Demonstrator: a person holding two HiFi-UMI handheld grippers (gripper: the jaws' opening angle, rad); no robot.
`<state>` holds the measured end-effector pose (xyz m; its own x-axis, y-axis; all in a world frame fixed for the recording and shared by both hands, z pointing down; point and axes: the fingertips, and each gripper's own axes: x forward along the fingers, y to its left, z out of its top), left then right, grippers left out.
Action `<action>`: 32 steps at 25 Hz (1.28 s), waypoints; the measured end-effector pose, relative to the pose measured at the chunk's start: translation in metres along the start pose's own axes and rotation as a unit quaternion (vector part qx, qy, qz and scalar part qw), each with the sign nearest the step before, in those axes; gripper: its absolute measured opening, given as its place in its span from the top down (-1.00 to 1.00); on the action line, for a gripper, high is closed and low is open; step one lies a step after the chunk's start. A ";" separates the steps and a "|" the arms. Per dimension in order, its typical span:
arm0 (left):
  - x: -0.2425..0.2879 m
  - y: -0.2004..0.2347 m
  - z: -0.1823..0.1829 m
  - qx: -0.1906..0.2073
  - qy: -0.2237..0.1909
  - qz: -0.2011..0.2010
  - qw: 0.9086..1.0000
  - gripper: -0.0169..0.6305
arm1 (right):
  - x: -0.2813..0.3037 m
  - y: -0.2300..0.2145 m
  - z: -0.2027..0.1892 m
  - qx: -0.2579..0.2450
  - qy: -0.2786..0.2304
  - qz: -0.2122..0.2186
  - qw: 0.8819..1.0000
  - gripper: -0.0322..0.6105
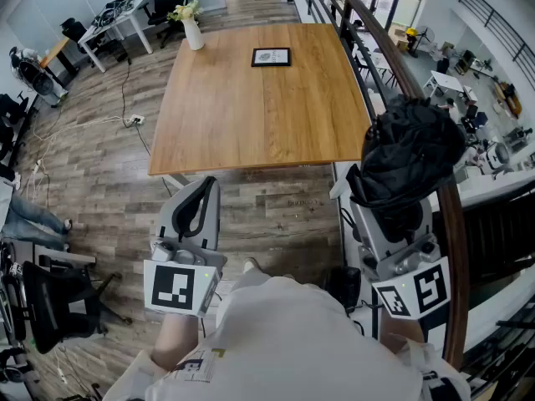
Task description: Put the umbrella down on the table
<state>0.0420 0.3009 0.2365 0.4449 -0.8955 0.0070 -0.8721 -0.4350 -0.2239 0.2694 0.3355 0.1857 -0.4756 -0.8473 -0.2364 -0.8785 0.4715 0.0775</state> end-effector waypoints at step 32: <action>0.012 -0.031 0.001 -0.002 0.005 -0.034 0.999 0.90 | -0.001 -0.019 -0.030 0.053 0.029 0.009 0.998 -0.02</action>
<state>0.0744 0.3036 0.2423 0.5017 -0.8645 0.0314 -0.8404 -0.4956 -0.2194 0.2848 0.3199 0.2139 -0.4961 -0.8496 -0.1790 -0.8613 0.5076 -0.0220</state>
